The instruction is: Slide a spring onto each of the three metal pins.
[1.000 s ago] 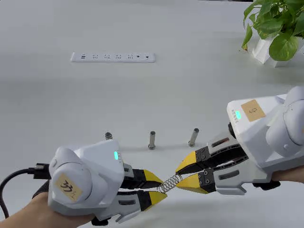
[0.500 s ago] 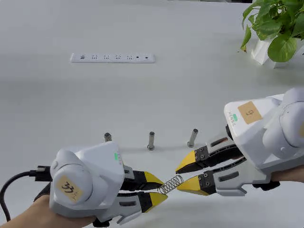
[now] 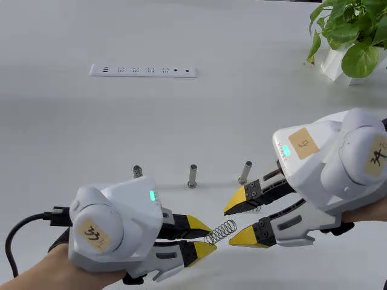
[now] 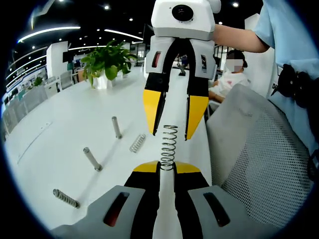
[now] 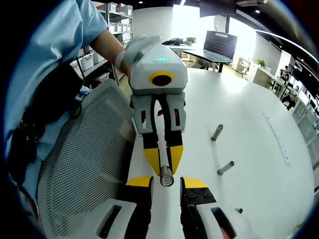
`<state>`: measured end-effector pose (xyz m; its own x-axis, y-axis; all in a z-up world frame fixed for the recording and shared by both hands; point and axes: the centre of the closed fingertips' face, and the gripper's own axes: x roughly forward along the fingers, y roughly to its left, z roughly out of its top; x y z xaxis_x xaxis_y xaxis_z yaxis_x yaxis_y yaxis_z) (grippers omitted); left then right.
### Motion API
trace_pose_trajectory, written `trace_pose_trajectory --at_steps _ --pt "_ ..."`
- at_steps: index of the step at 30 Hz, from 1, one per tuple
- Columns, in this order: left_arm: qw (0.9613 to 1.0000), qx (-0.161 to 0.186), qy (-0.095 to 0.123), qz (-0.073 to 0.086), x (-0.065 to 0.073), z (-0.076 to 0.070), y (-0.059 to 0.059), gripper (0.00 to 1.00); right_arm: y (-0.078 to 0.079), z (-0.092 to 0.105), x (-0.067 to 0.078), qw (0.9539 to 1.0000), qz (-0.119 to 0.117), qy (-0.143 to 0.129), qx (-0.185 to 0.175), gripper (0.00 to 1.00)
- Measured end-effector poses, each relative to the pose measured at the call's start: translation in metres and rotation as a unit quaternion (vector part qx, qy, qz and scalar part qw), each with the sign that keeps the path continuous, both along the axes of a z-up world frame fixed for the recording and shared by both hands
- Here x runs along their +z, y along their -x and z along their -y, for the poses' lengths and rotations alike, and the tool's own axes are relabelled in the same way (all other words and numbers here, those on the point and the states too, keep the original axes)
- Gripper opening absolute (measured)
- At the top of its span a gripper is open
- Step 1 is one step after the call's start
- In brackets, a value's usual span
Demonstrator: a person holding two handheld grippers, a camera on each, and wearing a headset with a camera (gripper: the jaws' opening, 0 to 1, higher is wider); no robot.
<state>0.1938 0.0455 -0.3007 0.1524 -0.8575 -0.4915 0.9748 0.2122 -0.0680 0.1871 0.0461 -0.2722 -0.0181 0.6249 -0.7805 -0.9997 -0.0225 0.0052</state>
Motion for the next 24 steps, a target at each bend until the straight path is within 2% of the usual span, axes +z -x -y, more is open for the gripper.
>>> trace_pose_trajectory --at_steps 16,24 --pt "0.9999 -0.005 0.011 0.001 0.005 0.007 0.000 0.06 0.001 -0.005 -0.011 0.9994 -0.002 0.020 0.028 0.14" --pt "0.9999 -0.005 0.015 0.000 0.007 0.010 0.000 0.06 0.002 -0.004 -0.012 0.9991 -0.002 0.025 0.033 0.09"
